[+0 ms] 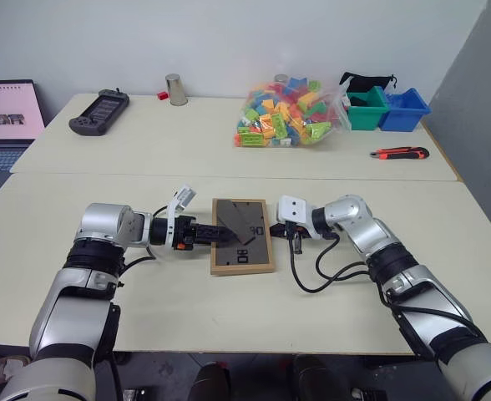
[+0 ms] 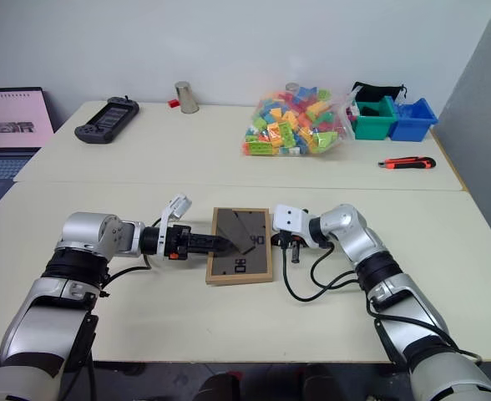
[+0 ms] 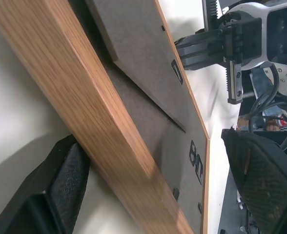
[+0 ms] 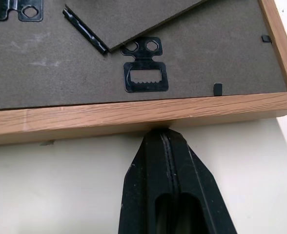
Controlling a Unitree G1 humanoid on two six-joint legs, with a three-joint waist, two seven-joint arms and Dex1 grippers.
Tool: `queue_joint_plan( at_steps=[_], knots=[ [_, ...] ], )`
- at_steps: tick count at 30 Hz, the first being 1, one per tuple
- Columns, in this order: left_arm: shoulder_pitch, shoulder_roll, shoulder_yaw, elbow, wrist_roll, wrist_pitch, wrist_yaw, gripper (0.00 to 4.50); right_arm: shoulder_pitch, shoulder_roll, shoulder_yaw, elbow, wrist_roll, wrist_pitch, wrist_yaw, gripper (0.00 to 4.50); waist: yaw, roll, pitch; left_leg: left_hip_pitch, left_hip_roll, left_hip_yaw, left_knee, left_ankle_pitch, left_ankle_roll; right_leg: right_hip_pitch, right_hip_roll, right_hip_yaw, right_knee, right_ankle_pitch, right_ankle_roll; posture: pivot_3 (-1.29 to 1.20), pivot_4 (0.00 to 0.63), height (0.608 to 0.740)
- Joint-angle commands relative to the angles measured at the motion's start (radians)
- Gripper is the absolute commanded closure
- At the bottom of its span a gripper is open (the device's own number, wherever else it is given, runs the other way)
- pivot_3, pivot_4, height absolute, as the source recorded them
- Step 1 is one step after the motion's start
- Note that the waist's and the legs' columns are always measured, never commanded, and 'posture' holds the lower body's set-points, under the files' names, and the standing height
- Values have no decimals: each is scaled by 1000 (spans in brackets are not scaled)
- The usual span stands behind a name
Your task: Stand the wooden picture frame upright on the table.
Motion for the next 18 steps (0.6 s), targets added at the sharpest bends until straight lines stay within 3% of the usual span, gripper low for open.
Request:
queue_joint_plan(
  at_steps=[1,16,18],
  knots=[
    [3,-26,-6,-17,-17,17,-11,104,-24,20,-11,-22,10,-16,-2,4500,0,0,0,0,0,0,0,0,0,0,0,0,0,0,0,0,150,740],
    [46,7,35,-154,-97,97,-33,104,-12,12,-27,-4,13,-8,-14,4500,-14,0,0,0,0,0,-1,0,0,-1,0,0,0,0,0,0,150,740],
    [48,9,38,-155,-99,93,-27,445,-12,12,-27,-2,12,-9,-16,4500,-15,0,0,0,0,0,-1,0,0,-1,0,0,0,0,0,0,150,740]
  ],
)
